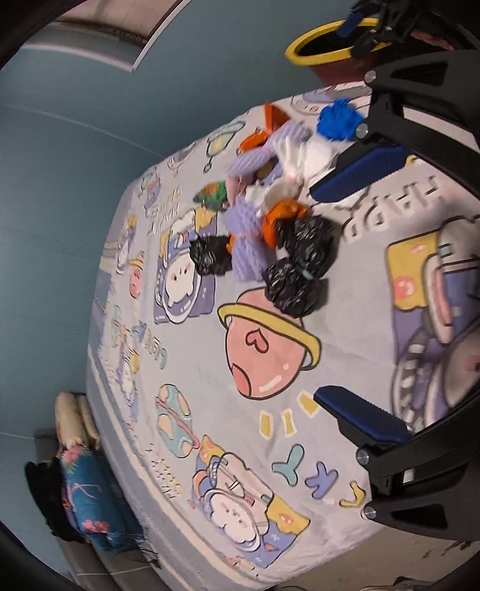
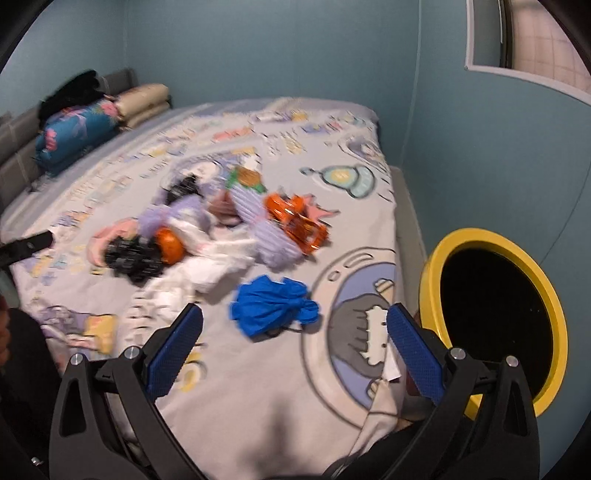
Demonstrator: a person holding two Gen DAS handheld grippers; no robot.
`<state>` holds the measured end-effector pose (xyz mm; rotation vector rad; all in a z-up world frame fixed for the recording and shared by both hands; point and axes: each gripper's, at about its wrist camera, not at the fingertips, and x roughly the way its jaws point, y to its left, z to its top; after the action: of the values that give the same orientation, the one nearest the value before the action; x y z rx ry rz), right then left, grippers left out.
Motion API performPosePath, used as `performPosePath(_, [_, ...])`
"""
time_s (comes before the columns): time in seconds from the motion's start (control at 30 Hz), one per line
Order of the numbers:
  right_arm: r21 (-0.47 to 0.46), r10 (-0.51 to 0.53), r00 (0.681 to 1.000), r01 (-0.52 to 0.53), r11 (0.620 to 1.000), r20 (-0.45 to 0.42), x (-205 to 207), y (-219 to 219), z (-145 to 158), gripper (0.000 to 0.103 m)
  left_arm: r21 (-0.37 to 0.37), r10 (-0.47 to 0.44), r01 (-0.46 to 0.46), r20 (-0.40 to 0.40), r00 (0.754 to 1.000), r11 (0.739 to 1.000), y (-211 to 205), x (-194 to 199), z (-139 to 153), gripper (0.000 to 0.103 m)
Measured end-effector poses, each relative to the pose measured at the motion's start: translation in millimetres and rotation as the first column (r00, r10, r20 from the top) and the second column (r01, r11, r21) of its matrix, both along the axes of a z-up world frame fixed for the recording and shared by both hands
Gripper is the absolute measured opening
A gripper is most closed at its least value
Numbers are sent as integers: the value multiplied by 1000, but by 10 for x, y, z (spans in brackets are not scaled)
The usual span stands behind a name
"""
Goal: Collect trash
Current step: 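Grasp the black plastic bag with the left tool while the right tool grasps the blue glove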
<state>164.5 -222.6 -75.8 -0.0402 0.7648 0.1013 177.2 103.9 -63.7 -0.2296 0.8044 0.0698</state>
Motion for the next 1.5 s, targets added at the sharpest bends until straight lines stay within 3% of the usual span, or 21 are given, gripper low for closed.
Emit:
performPosePath(0.33, [-135,56,996,-65,989,-71,456,335,-347,96,53,-4,7,-57,998,999,-201,589,-365,96])
performPosePath(0.53, [-141,40,993,-55,988,-110,600,363,-492,96,20,0,3,-121,993,1000,-162,818,-684,96])
performPosePath(0.77, [-128,26,993,-41,991,-111,684,375,-563,96,-3,-28,28,-122,992,1000,-218,985,-812,96])
performPosePath(0.97, [-149,27,993,-44,988,-115,722,382,-618,94,-15,-54,53,-129,990,998,-287,1067,-880,83])
performPosePath(1.03, [-152,22,992,-40,988,-121,735,374,-627,80,-12,-54,53,-135,989,999,-306,1095,-911,78])
performPosePath(1.1, [-155,24,991,-45,987,-135,757,369,-657,78,-15,-58,56,-149,987,998,-311,1119,-944,66])
performPosePath(1.5, [-99,53,976,-75,992,-209,778,346,-756,38,13,-48,50,-146,988,999,-307,1070,-956,48])
